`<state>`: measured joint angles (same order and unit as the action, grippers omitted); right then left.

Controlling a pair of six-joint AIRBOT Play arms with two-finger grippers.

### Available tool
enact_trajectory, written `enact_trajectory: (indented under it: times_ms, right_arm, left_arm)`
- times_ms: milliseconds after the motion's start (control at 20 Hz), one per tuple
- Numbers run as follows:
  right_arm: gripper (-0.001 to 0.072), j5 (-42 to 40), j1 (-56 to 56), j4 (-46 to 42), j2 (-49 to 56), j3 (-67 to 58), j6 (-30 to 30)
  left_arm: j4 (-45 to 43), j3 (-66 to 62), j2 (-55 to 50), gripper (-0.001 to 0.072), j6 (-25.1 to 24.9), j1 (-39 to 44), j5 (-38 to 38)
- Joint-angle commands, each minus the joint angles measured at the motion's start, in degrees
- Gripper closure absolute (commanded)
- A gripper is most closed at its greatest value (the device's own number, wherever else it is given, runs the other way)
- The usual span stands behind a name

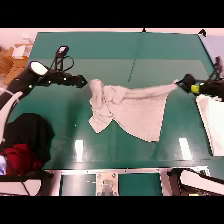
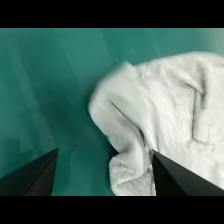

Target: Fold the shirts.

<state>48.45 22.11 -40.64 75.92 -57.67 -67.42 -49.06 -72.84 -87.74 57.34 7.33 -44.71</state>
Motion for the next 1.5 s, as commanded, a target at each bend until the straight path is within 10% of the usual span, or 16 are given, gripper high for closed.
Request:
enact_trajectory:
  times_ms: [0, 100, 350, 1000, 1150, 1450]
  right_arm:
    - [0.0597, -0.5, -0.8, -0.5, 6.8, -2.3, 0.6]
    - [0.0416, 5.0, 1.4, -1.8, 5.7, -5.0, 0.4]
    - [0.0461, 19.0, 7.8, -10.3, -1.4, -2.9, -7.6]
    - [0.044, 18.6, 10.3, -14.9, -27.8, 39.8, -15.1]
    - [0.0439, 16.9, 10.3, -13.7, -27.8, 43.0, -14.9]
    - [0.0297, 15.5, 9.8, -10.8, -27.7, 44.8, -13.6]
  left_arm:
    - [-1.4, -5.9, -4.0, 0.005, 2.7, -0.3, -2.4]
    - [-2.9, -12.2, -3.5, 0.005, 4.2, -2.4, -13.6]
    - [-3.2, -15.7, -3.2, 0.0052, 10.2, -5.1, -37.6]
    - [1.3, 3.1, -3.5, 0.0054, 15.4, 14.4, -18.2]
    - [-0.7, 3.1, -3.5, 0.0164, 17.0, 14.2, -15.8]
    - [-4.2, 3.1, -3.5, 0.0163, 19.2, 14.2, -18.6]
